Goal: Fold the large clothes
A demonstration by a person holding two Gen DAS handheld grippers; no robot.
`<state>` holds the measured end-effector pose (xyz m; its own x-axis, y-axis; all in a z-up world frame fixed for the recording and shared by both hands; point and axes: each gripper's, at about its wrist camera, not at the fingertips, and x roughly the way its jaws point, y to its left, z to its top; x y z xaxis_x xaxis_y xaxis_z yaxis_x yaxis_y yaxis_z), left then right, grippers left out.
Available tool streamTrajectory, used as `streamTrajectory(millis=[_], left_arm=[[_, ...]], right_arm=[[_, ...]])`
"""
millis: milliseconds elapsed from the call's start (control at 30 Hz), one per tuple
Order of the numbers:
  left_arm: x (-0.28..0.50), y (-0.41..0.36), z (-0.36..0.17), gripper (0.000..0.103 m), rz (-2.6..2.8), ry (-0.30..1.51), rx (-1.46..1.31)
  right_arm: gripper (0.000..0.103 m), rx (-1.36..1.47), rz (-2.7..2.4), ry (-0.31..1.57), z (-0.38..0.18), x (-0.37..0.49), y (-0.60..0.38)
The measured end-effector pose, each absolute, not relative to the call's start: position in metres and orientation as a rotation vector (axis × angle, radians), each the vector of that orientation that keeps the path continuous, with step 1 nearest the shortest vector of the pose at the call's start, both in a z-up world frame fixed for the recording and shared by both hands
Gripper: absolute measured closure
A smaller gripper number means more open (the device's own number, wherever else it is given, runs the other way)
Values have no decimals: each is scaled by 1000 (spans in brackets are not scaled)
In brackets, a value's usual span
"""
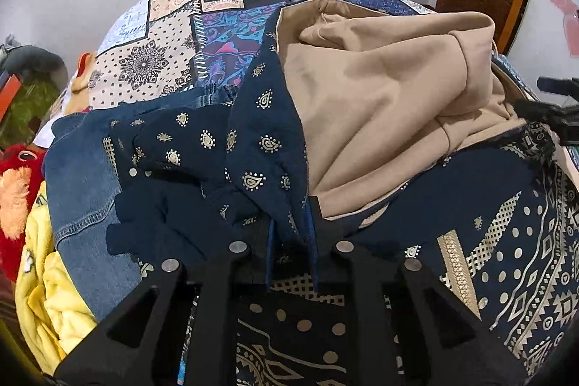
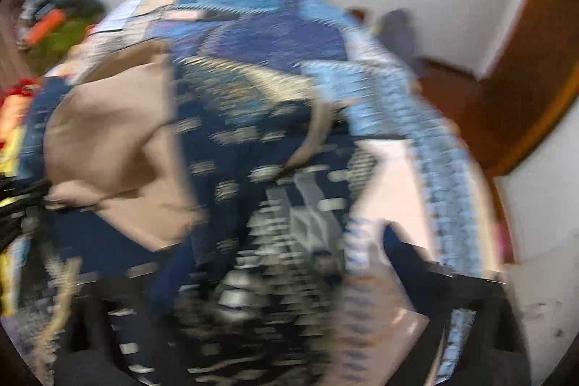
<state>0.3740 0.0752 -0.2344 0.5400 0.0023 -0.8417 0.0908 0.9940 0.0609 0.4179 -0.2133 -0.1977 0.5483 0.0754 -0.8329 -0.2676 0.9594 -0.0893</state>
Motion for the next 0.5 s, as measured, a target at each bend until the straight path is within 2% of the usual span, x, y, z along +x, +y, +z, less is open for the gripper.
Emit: streamTrajectory(millis=[133,200,267,300,500], left_arm=[[376,79,-225,81,-77,1020,58],[377,84,-214,72,-102,1019,9],[378,87,-201,49,-111,990,-19],[378,88,-192,45,-105,963,-26],[412,98,-160,41,-58,906,-27]], right_arm=[[1,-166,285,1001,-190,413,-219],[1,-169,328,979,-178,408,-212],[1,-158,372,947,-164,405,-206],[1,-142,402,929,-154,406,-203],[1,-68,485,889,-122,436,-175]])
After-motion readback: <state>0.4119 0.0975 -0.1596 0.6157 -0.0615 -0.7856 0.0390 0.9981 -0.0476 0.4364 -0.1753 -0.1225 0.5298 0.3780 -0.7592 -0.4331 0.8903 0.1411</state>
